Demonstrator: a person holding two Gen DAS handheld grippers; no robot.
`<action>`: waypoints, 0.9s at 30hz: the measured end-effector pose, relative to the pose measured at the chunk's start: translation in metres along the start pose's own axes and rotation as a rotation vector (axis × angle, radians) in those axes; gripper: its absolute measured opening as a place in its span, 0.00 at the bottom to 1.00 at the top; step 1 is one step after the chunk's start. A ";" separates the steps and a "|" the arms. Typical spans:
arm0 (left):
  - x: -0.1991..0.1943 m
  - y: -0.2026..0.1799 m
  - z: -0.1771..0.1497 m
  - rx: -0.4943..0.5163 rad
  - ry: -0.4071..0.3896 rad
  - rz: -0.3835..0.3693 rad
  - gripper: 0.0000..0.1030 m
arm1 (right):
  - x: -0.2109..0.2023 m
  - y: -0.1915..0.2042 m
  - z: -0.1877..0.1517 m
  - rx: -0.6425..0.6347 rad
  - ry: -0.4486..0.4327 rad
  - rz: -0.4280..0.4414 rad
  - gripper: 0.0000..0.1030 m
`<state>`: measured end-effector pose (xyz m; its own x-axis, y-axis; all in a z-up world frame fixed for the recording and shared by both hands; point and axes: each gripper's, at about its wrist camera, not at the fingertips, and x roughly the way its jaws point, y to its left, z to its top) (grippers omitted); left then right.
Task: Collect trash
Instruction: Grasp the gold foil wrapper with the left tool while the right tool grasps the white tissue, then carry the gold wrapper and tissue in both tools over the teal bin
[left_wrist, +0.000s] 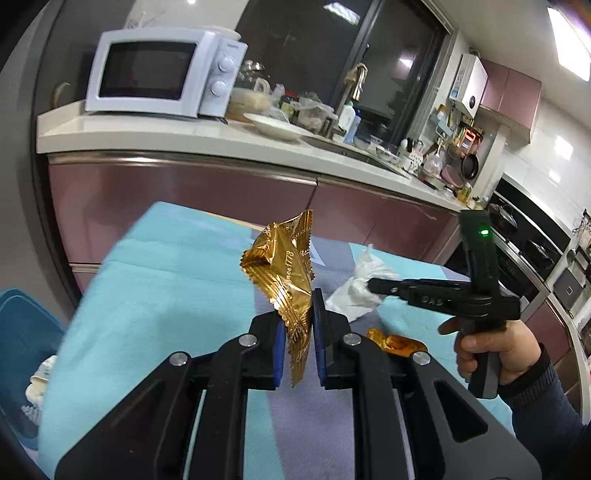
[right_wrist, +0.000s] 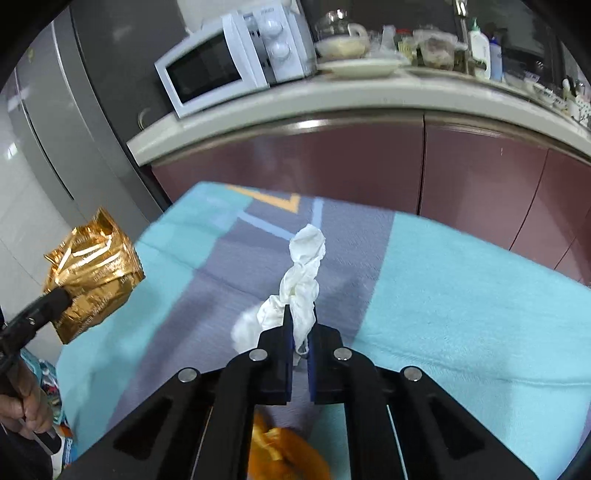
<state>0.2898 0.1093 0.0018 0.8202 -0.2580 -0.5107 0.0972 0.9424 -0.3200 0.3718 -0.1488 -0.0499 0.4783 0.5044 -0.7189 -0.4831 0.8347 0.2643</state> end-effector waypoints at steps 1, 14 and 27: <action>-0.009 0.003 -0.001 0.001 -0.011 0.010 0.13 | -0.007 0.005 0.000 -0.001 -0.017 0.007 0.05; -0.129 0.053 -0.023 -0.002 -0.123 0.175 0.13 | -0.088 0.122 -0.024 -0.113 -0.208 0.159 0.04; -0.208 0.153 -0.051 -0.053 -0.114 0.466 0.13 | -0.057 0.239 -0.018 -0.254 -0.186 0.281 0.05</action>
<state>0.1057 0.2966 0.0182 0.8266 0.2169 -0.5194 -0.3215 0.9393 -0.1194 0.2156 0.0177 0.0424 0.4152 0.7554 -0.5069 -0.7678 0.5898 0.2502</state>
